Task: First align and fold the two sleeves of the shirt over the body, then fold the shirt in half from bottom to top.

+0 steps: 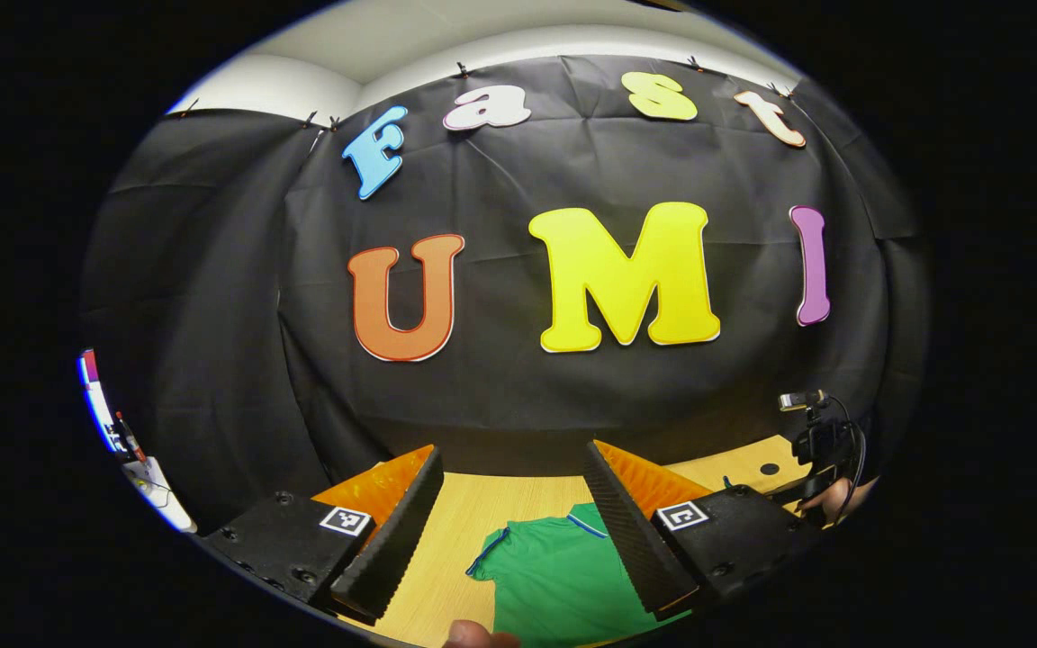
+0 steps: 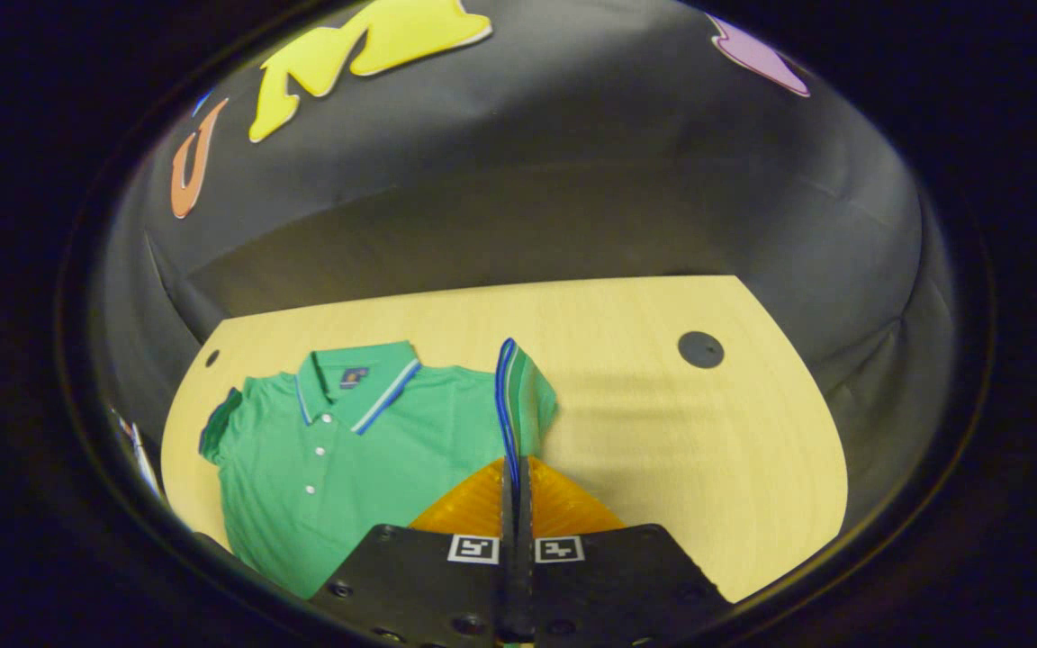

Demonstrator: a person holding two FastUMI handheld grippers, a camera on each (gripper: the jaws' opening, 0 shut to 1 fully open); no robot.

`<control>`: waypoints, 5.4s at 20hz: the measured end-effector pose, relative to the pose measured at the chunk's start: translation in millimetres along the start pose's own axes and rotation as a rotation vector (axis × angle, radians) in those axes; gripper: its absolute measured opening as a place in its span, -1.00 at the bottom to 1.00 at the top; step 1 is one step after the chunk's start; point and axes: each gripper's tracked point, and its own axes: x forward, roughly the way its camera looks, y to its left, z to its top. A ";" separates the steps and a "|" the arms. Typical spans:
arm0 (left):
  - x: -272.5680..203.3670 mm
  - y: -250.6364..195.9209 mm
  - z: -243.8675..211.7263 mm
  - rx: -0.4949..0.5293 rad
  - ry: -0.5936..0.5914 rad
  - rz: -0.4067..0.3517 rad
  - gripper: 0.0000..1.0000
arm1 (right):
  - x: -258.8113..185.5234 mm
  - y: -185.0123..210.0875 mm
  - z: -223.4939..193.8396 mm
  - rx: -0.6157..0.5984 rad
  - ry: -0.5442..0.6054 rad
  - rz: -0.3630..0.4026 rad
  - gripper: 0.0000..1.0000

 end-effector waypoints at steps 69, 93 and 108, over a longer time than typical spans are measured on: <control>139.7 12.2 -267.6 -0.094 0.552 -0.262 -0.94 | -275.3 107.5 -11.4 -0.098 -0.354 -0.034 0.87; 97.3 -109.3 -200.7 -0.077 0.490 -0.295 1.00 | -286.8 26.2 -22.7 -0.054 -0.366 -0.079 0.86; -74.5 3.1 -183.6 0.023 0.574 -0.310 1.00 | -269.7 27.5 -130.4 -0.266 -0.082 0.163 0.92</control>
